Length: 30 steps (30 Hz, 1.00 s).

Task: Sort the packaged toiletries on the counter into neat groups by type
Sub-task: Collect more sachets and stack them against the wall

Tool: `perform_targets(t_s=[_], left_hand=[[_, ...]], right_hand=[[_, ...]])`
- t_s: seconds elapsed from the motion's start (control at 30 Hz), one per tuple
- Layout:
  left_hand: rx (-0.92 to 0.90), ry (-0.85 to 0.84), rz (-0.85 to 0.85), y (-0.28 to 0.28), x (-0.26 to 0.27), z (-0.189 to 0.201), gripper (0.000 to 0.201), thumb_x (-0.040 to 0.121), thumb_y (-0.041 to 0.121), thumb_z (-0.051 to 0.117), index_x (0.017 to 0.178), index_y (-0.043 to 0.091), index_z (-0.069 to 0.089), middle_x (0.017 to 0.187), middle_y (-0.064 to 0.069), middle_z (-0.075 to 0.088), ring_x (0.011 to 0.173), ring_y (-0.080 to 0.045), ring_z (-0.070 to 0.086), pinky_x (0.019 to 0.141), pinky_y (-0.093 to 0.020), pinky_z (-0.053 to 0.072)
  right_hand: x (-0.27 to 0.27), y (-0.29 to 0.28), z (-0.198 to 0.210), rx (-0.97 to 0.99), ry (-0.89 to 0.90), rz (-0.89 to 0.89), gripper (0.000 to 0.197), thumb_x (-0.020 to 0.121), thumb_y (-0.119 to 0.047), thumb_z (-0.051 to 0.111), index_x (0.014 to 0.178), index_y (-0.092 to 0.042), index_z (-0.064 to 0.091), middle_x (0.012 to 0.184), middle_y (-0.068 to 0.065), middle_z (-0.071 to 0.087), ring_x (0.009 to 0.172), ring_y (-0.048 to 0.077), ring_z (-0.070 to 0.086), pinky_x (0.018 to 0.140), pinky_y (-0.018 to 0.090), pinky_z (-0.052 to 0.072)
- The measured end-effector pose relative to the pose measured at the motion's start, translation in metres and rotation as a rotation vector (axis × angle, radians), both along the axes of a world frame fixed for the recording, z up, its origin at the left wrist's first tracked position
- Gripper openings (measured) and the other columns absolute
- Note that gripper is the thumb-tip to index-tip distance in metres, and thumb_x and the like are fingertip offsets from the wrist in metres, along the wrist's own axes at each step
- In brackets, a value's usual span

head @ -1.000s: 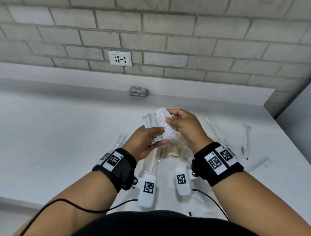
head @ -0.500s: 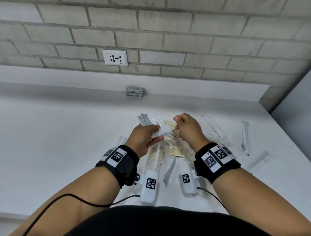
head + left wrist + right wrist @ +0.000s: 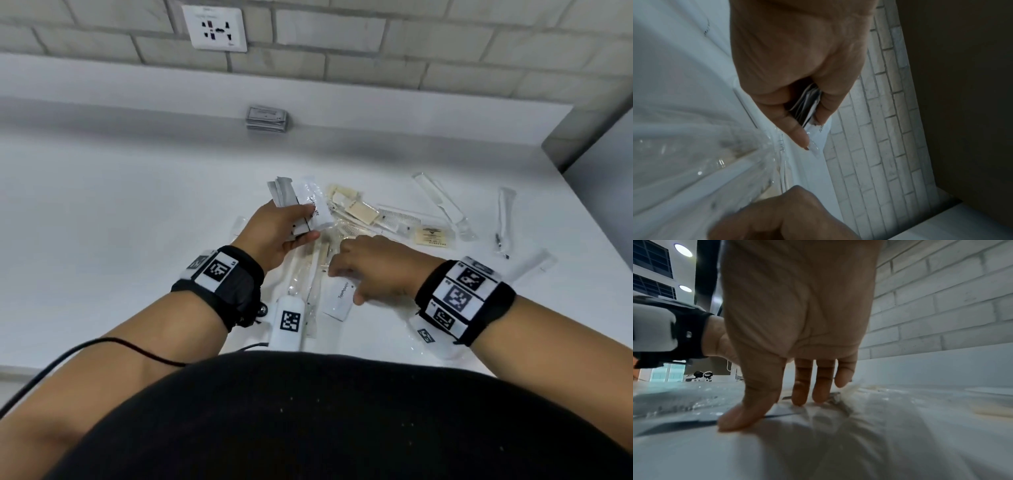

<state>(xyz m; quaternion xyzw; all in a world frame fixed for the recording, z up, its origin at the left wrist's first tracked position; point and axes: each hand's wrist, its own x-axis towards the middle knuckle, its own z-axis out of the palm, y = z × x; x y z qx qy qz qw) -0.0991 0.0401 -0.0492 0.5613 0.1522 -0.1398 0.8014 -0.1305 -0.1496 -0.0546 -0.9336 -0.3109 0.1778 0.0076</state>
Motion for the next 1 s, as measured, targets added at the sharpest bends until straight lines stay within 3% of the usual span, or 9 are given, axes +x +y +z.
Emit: perform_targets(t_s=[0.13,0.3,0.43,0.53,0.63,0.73,0.8,0.87,1.0], left_hand=[[0.003,-0.007,0.007,0.002,-0.003,0.001,0.015,0.085,0.003,0.067,0.098,0.0,0.062,0.081,-0.007,0.061,0.071,-0.02,0.064,0.072,-0.032,0.061],[0.024,-0.028,0.011,0.009,-0.005,-0.001,0.015,0.085,0.005,0.068,0.097,0.001,0.06,0.079,-0.005,0.059,0.068,-0.017,0.062,0.066,-0.028,0.059],[0.035,-0.074,0.04,0.014,-0.001,-0.002,0.01,0.086,0.005,0.067,0.087,0.006,0.058,0.077,-0.004,0.056,0.071,-0.016,0.061,0.069,-0.03,0.059],[-0.006,-0.095,0.016,0.008,0.001,0.001,0.011,0.086,0.002,0.067,0.086,0.006,0.056,0.078,-0.006,0.057,0.073,-0.018,0.063,0.077,-0.035,0.06],[-0.046,-0.153,-0.103,-0.003,0.001,0.009,0.013,0.088,0.003,0.063,0.101,0.002,0.061,0.086,-0.007,0.066,0.081,-0.019,0.067,0.079,-0.034,0.059],[-0.053,-0.159,-0.193,-0.006,0.001,0.018,0.011,0.091,0.005,0.059,0.102,0.005,0.063,0.078,0.0,0.071,0.077,-0.014,0.07,0.081,-0.032,0.059],[-0.11,-0.085,-0.183,-0.002,0.003,0.021,0.016,0.093,0.006,0.056,0.107,0.005,0.062,0.087,-0.006,0.071,0.081,-0.019,0.071,0.079,-0.032,0.059],[-0.202,-0.03,-0.166,0.004,0.004,0.024,0.024,0.094,0.003,0.047,0.115,0.002,0.058,0.101,-0.015,0.07,0.088,-0.028,0.071,0.076,-0.033,0.06],[-0.151,-0.084,-0.132,0.009,0.004,0.027,0.024,0.092,0.006,0.056,0.115,0.001,0.061,0.105,-0.013,0.071,0.091,-0.025,0.071,0.073,-0.028,0.06]], right_hand=[[0.005,0.005,0.0,-0.033,-0.032,0.008,0.037,0.063,-0.036,0.08,0.078,-0.028,0.047,0.093,-0.012,0.045,0.086,0.016,0.044,0.066,0.032,0.038],[0.015,0.003,0.017,-0.04,0.122,-0.081,0.02,0.077,-0.02,0.071,0.086,-0.021,0.053,0.08,-0.005,0.055,0.075,0.018,0.051,0.057,0.028,0.035],[0.044,-0.017,0.051,0.537,0.156,-0.44,0.029,0.088,-0.028,0.066,0.067,-0.02,0.048,0.063,-0.009,0.055,0.06,0.014,0.051,0.057,0.027,0.038],[0.054,-0.009,0.059,1.033,0.216,-0.598,0.019,0.088,-0.018,0.067,0.074,-0.015,0.054,0.067,-0.003,0.061,0.06,0.012,0.054,0.056,0.028,0.045],[0.056,0.019,0.046,1.102,0.305,-0.673,0.022,0.077,-0.029,0.076,0.092,-0.023,0.059,0.083,0.002,0.055,0.073,0.016,0.057,0.06,0.029,0.045],[0.058,0.034,0.035,1.085,0.244,-0.735,0.037,0.066,-0.047,0.071,0.076,-0.018,0.051,0.076,0.006,0.045,0.067,0.02,0.046,0.064,0.035,0.04],[0.062,0.034,0.035,1.133,0.259,-0.818,0.034,0.078,-0.038,0.066,0.08,-0.008,0.051,0.079,0.012,0.054,0.071,0.024,0.057,0.068,0.041,0.051],[0.066,0.031,0.037,1.217,0.3,-0.907,0.013,0.093,-0.026,0.058,0.093,-0.013,0.057,0.091,0.012,0.063,0.079,0.029,0.065,0.067,0.042,0.058],[0.066,0.025,0.047,1.384,0.444,-0.908,0.004,0.095,-0.02,0.059,0.093,-0.016,0.06,0.084,0.004,0.063,0.067,0.019,0.063,0.047,0.025,0.05]])
